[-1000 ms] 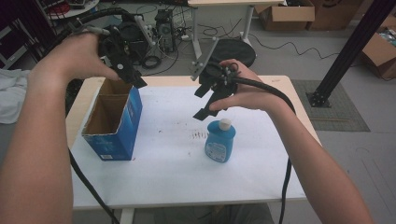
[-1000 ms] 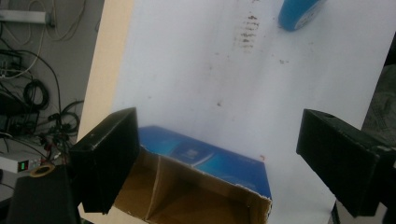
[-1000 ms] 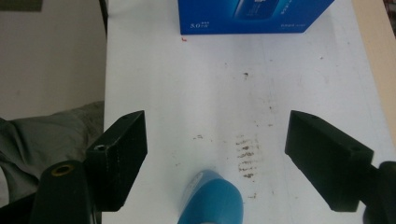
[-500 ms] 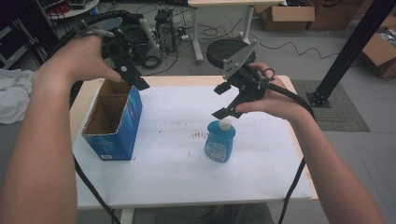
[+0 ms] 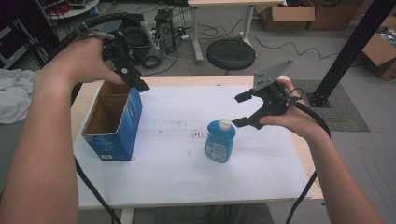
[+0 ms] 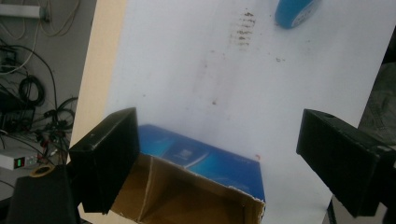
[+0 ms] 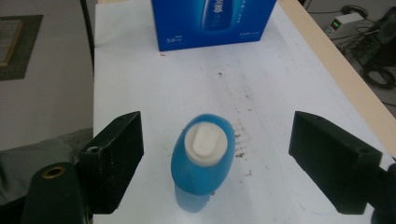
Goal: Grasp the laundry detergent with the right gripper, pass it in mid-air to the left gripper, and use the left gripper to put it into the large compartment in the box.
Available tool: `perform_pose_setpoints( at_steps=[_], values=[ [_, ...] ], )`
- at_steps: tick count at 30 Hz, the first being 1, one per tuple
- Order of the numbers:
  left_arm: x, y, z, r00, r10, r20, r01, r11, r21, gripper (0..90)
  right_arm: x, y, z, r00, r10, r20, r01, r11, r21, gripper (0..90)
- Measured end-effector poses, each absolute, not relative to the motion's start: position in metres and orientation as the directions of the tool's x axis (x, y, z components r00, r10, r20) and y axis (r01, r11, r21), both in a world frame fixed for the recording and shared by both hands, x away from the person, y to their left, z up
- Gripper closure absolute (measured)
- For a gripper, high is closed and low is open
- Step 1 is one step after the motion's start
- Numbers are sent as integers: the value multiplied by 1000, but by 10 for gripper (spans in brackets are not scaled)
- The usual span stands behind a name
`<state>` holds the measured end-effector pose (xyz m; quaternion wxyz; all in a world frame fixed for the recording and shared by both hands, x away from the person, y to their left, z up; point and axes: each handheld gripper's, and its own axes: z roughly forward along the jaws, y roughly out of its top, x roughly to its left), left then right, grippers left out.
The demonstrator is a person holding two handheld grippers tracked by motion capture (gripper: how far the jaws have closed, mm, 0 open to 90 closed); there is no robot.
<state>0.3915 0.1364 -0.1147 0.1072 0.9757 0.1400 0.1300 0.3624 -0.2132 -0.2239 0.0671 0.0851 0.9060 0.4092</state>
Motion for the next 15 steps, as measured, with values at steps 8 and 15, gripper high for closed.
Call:
perform_pose_setpoints(
  at_steps=[8, 15],
  values=[
    [392, 135, -118, 929, 301, 217, 249, -939, 240, 142, 359, -229, -242, -968, 246, -42, 130, 640, 757, 182],
    [392, 134, -120, 929, 301, 214, 249, -939, 238, 142, 356, -236, -263, -965, 262, -25, 159, 655, 739, 180]
  ],
)
